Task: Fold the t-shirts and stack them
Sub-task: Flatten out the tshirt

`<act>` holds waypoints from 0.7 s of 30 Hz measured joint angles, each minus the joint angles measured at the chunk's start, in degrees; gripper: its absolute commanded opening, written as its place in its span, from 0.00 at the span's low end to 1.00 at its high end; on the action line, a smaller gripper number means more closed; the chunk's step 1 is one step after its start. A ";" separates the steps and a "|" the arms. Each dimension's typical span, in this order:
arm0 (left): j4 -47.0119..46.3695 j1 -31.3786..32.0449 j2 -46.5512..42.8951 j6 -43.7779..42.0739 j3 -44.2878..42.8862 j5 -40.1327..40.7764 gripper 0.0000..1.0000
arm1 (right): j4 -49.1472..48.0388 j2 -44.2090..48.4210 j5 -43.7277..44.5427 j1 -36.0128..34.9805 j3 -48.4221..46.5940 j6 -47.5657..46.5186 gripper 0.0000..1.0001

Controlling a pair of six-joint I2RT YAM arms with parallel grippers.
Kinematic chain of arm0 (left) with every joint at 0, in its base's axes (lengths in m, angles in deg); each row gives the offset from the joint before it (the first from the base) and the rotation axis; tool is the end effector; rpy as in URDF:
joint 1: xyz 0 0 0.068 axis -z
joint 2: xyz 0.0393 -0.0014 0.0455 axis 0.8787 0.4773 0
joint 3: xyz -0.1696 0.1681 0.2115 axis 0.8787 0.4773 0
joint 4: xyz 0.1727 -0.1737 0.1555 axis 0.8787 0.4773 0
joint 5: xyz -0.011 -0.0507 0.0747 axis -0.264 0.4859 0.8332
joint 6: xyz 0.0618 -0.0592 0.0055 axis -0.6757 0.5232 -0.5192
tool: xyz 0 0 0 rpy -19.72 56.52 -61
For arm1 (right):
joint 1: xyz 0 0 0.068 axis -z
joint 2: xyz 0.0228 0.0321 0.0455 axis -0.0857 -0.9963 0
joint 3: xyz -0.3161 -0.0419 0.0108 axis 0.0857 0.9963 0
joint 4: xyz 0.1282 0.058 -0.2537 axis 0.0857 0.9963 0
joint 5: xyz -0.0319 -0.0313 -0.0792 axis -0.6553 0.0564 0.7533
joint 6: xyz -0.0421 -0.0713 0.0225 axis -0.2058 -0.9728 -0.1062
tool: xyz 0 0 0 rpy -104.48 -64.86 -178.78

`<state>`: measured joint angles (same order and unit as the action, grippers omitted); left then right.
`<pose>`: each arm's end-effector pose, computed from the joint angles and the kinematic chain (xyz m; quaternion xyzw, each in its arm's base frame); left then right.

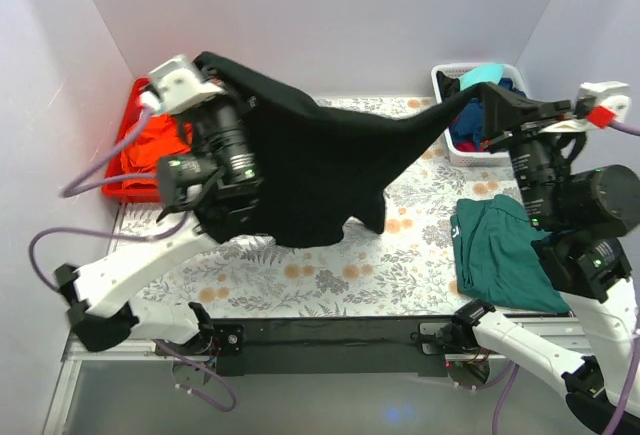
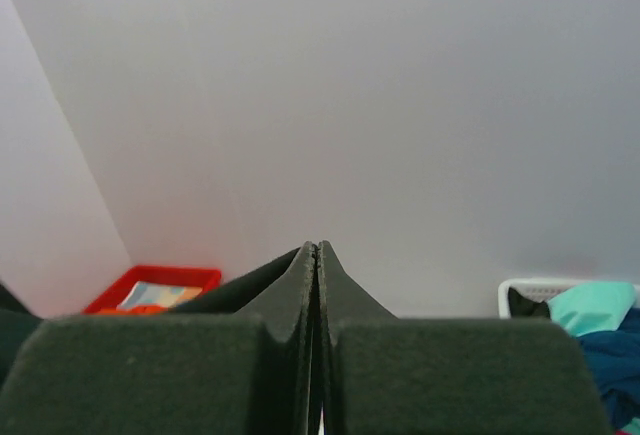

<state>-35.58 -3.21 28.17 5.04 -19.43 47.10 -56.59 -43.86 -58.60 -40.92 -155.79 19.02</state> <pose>0.1778 -0.1549 0.6157 -0.3822 0.4308 -0.3004 0.7603 0.1120 0.0461 0.6169 0.0175 0.5201 0.1902 0.8324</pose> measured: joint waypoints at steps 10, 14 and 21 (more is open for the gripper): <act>-5.44 -15.12 24.90 3.04 -8.57 -2.08 0.00 | 2.05 0.79 -2.73 0.00 12.83 6.71 0.01; -3.56 -20.41 32.72 9.14 -14.27 -2.14 0.00 | 4.15 4.31 -0.37 0.00 18.69 8.39 0.01; -3.76 -21.62 44.61 6.67 -30.03 -2.58 0.00 | 6.08 4.79 1.51 0.00 20.24 9.16 0.01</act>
<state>-39.33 -24.82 72.78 11.71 -49.46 44.52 -50.52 -39.07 -57.09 -40.92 -135.55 28.17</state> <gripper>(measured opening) 0.030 0.020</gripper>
